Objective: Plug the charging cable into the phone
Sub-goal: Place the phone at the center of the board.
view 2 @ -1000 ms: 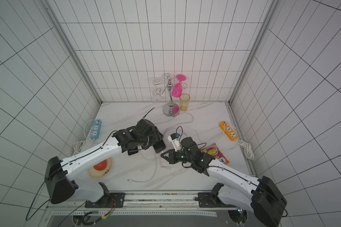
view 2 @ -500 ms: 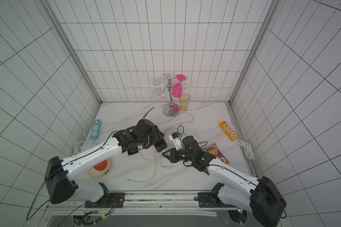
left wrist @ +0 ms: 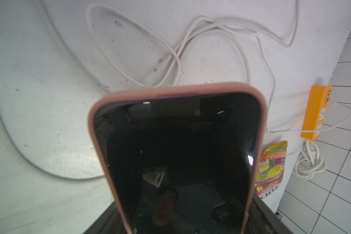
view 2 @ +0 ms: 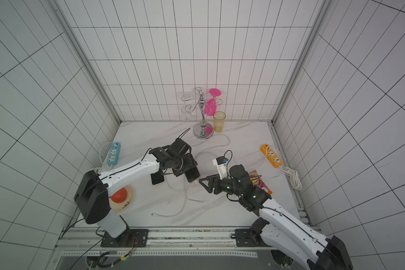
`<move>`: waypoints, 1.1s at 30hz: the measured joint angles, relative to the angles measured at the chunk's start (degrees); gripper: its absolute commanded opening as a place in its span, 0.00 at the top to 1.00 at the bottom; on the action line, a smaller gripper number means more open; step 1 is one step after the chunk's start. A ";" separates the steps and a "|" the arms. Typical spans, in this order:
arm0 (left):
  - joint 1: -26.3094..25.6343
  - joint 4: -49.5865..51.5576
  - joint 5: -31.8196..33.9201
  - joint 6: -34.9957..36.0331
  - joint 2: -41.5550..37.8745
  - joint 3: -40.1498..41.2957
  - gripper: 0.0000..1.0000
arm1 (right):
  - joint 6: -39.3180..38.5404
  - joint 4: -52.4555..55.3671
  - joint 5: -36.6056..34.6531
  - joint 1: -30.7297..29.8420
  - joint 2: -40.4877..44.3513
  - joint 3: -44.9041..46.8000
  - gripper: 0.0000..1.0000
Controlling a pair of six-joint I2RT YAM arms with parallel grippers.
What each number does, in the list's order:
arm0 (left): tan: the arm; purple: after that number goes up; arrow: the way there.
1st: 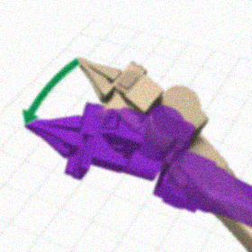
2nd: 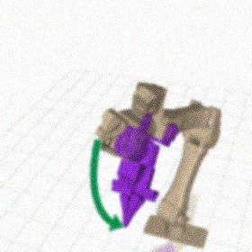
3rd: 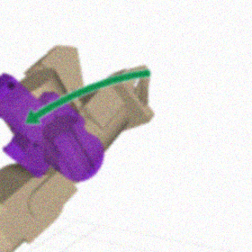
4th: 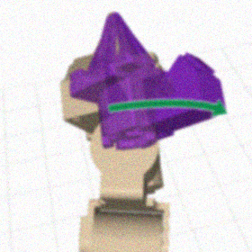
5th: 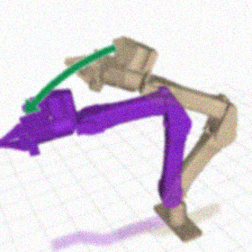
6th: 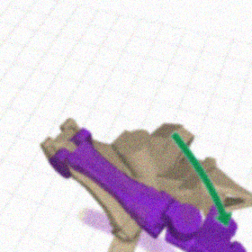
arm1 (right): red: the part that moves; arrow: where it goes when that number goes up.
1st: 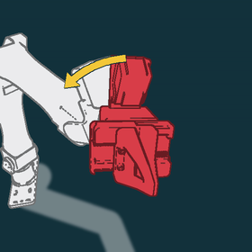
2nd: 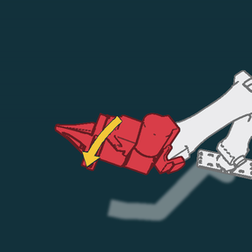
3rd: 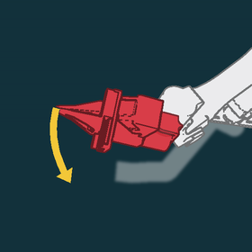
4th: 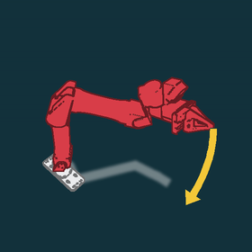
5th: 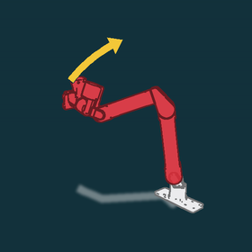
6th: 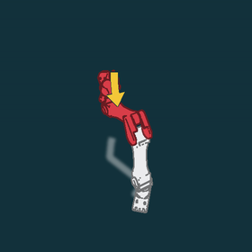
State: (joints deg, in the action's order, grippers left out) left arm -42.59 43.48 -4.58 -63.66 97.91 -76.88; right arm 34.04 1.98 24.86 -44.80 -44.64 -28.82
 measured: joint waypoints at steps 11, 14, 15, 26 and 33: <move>-1.46 6.16 0.48 3.98 25.53 -20.48 0.63 | 0.07 10.49 -3.76 1.36 8.22 1.62 0.36; -2.05 8.59 0.76 5.11 29.20 -24.22 0.35 | 0.07 11.69 -4.11 1.36 8.22 1.62 0.36; -2.19 8.96 0.81 5.31 29.62 -24.70 0.29 | 0.07 11.85 -4.20 1.36 8.20 1.62 0.36; -2.86 14.86 5.16 8.92 28.22 -28.44 0.02 | -0.61 12.48 -4.17 1.36 7.32 1.62 0.30; -1.62 11.80 9.62 9.25 2.73 -12.57 0.02 | -4.57 12.68 -1.79 -0.57 1.07 -1.05 0.35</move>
State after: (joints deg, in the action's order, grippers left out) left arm -44.21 55.29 5.04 -54.41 100.64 -89.45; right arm 29.47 14.66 23.07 -45.36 -43.57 -29.87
